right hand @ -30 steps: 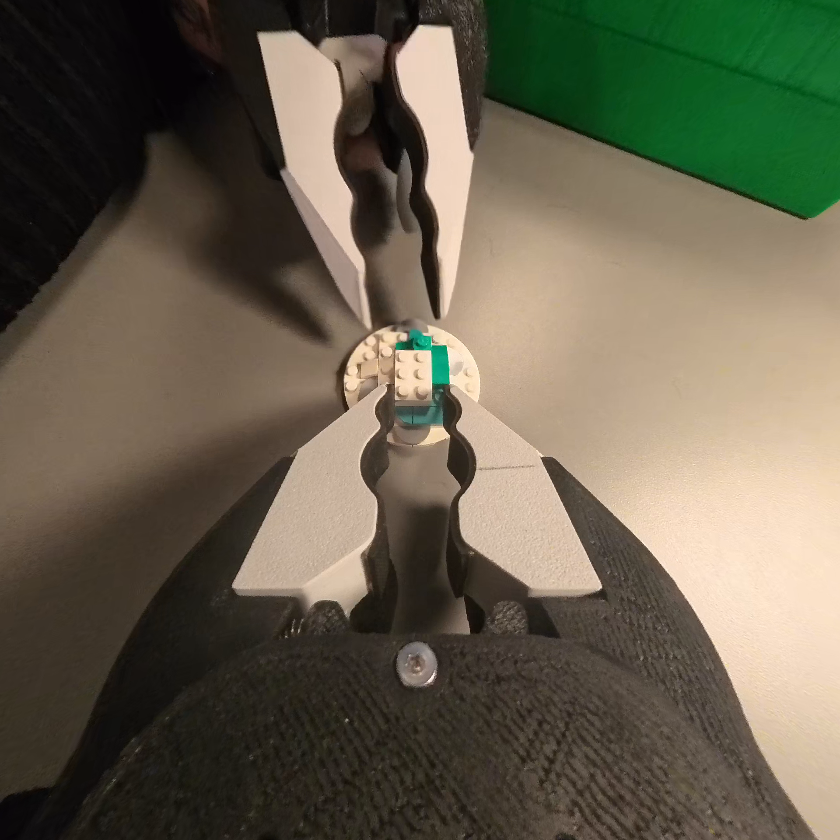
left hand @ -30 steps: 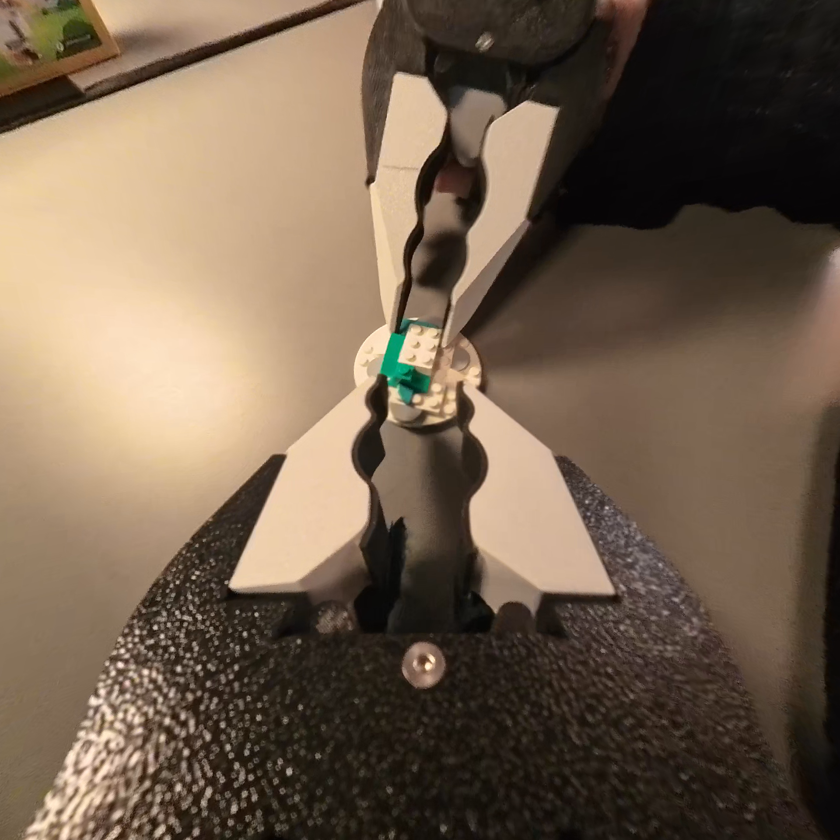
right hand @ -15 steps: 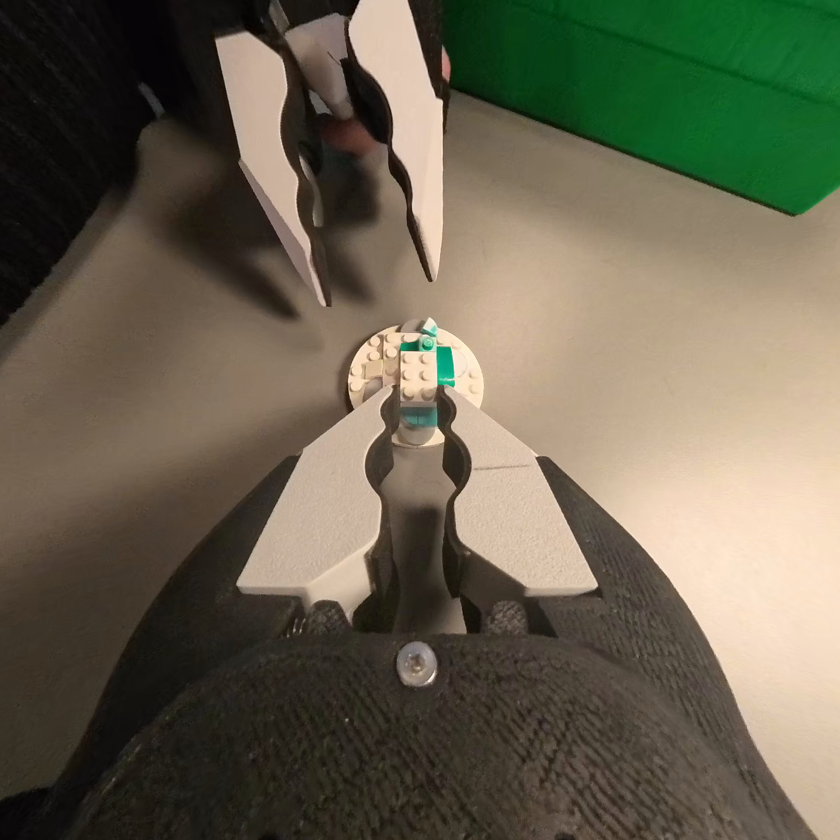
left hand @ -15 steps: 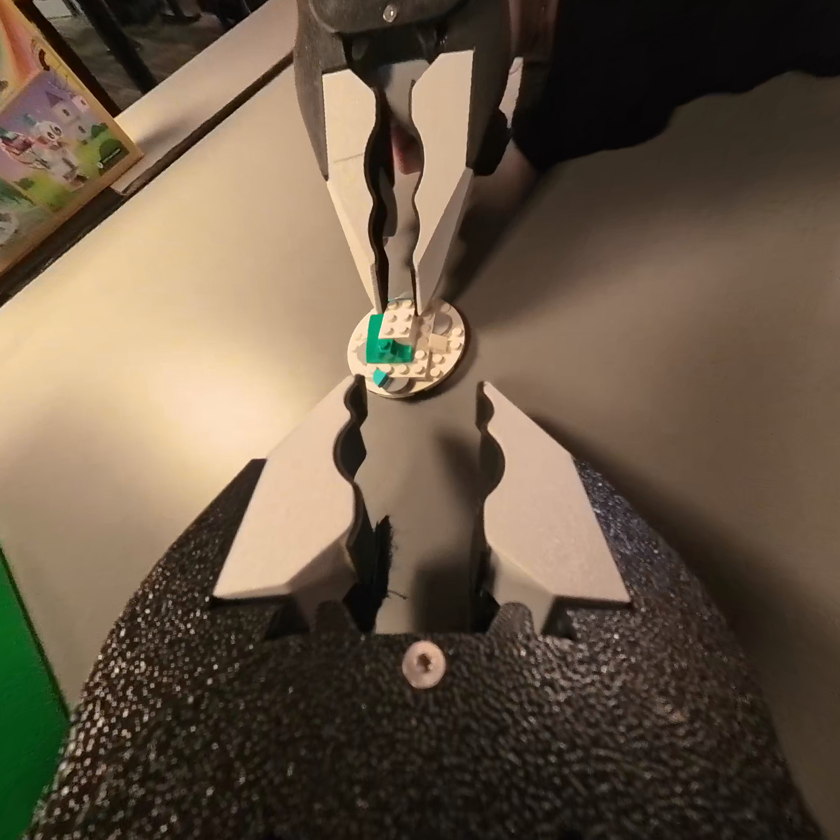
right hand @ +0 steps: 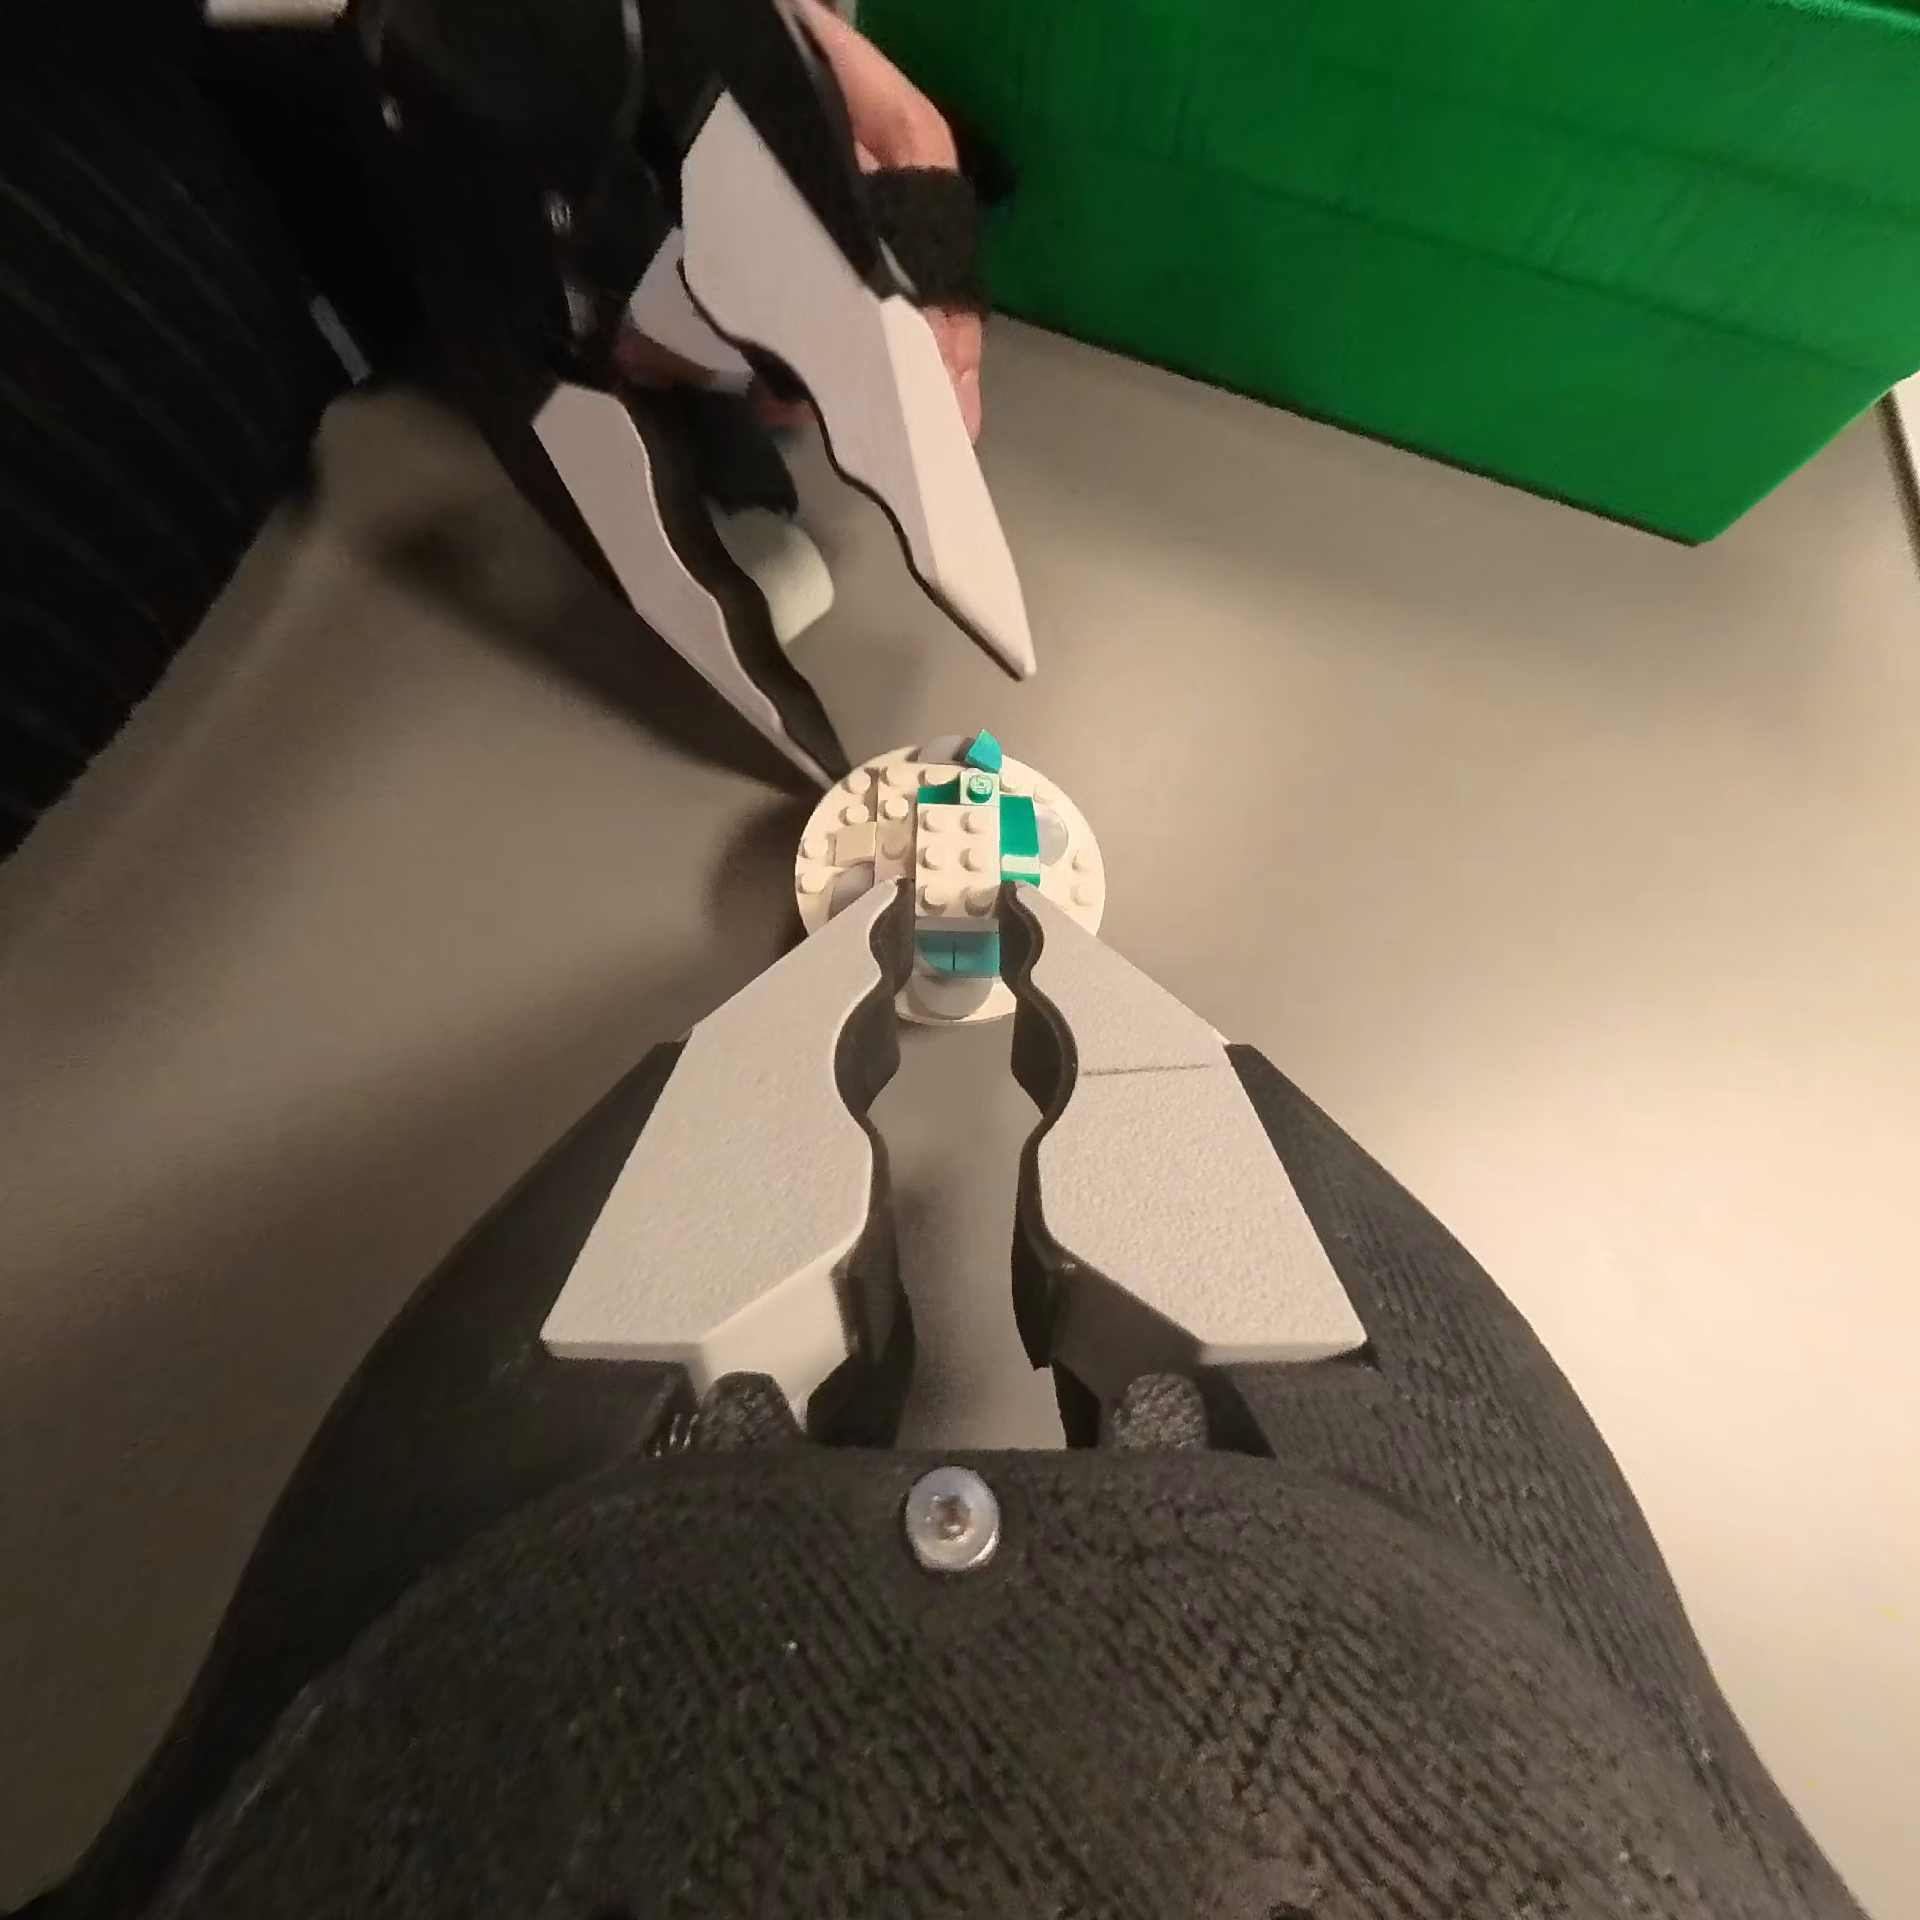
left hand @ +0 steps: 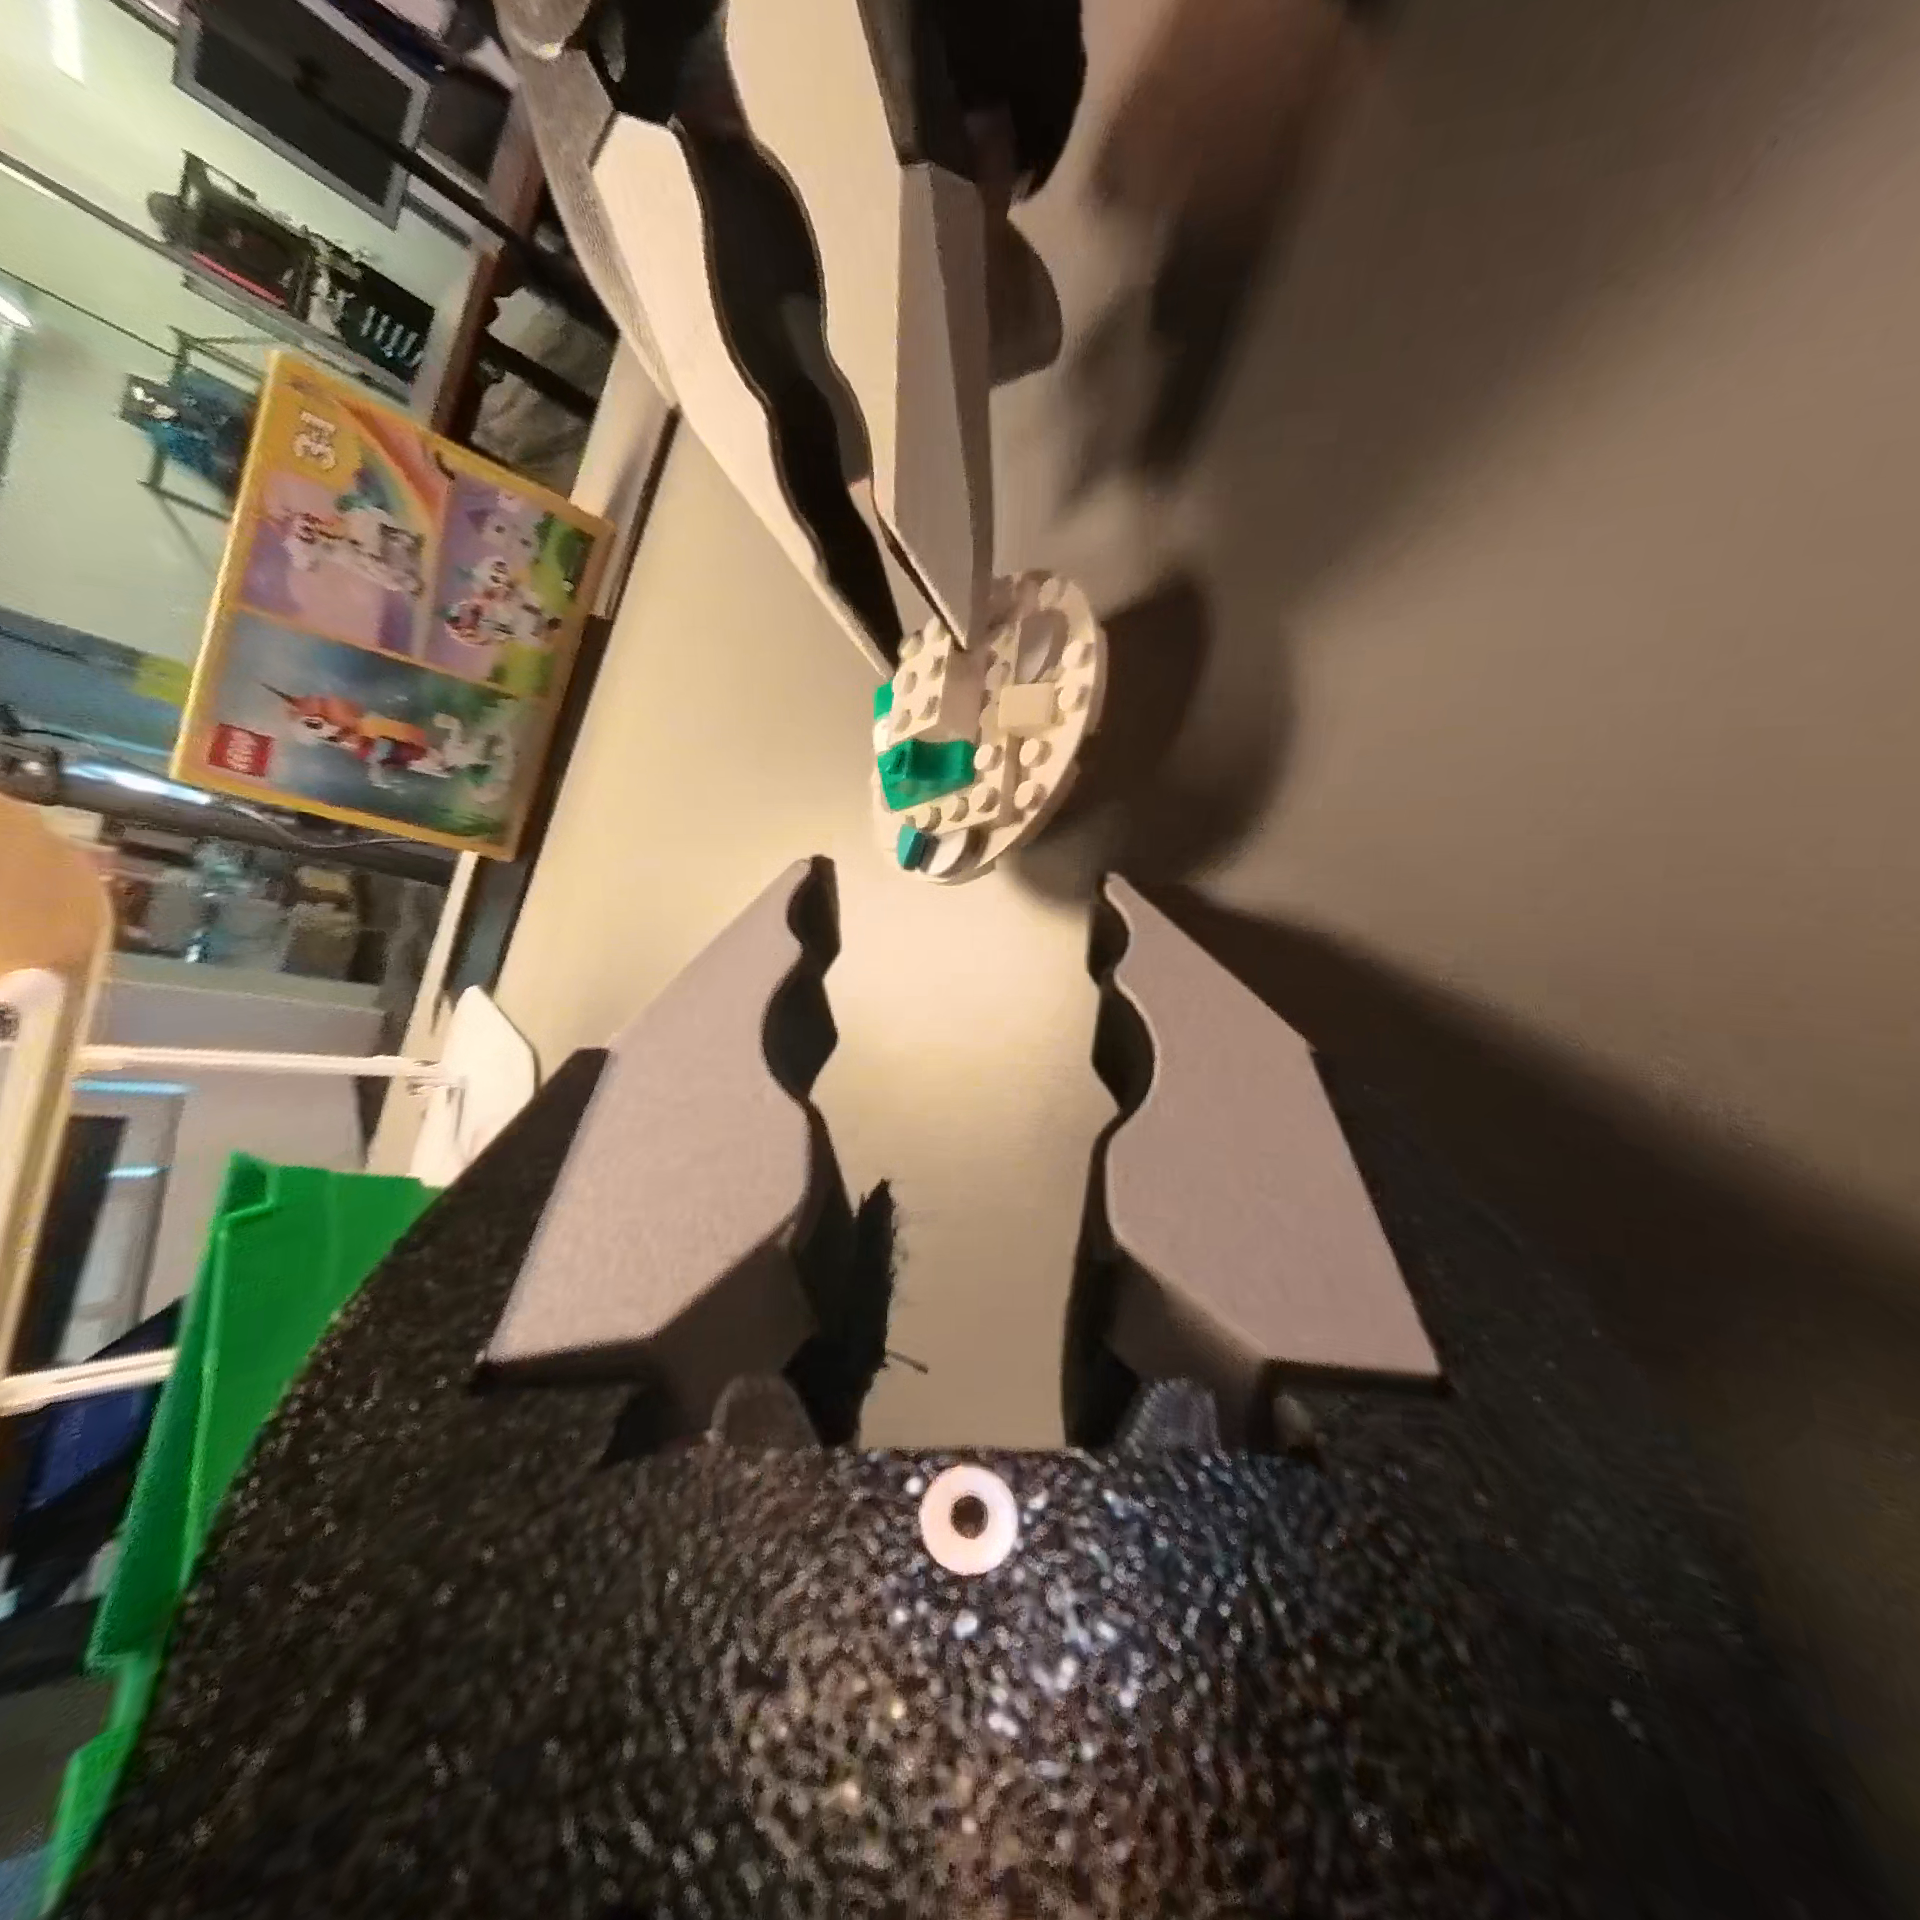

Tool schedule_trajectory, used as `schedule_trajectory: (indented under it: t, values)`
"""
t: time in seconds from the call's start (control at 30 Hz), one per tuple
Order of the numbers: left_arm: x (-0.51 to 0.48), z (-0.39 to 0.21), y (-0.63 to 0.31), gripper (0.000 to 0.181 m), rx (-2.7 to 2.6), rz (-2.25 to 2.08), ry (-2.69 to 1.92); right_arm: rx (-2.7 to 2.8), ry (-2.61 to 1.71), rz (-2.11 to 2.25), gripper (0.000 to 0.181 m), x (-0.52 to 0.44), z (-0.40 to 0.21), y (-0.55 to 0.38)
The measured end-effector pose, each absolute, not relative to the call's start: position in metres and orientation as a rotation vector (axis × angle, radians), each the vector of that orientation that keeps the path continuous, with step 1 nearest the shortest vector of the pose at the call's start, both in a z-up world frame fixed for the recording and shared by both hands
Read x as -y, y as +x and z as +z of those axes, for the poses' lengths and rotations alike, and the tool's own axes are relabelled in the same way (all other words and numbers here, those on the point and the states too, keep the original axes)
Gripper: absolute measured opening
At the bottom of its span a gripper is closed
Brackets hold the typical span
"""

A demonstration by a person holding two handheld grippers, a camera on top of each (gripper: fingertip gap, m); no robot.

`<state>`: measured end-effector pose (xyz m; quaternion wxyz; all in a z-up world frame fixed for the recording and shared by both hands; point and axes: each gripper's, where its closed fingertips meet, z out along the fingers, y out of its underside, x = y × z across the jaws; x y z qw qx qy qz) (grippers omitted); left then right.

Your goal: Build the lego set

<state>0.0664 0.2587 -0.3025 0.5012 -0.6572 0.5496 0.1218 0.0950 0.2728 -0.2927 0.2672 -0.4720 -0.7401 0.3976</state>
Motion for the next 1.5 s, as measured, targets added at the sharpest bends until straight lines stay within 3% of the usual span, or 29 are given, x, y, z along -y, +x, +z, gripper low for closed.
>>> schedule_trajectory:
  t: [0.4,0.87,1.5]
  values:
    - [-0.273,-0.308,0.056,0.028,-1.257,0.376,-1.674,1.971,-1.267,1.082,0.014,-0.274,-0.287,0.094]
    - [-0.268,-0.302,0.064,0.021,-1.263,0.384,-1.615,1.967,-1.268,1.08,0.014,-0.275,-0.285,0.094]
    - [-0.265,-0.308,0.062,0.024,-1.265,0.322,-1.672,1.97,-1.258,1.083,0.014,-0.274,-0.286,0.095]
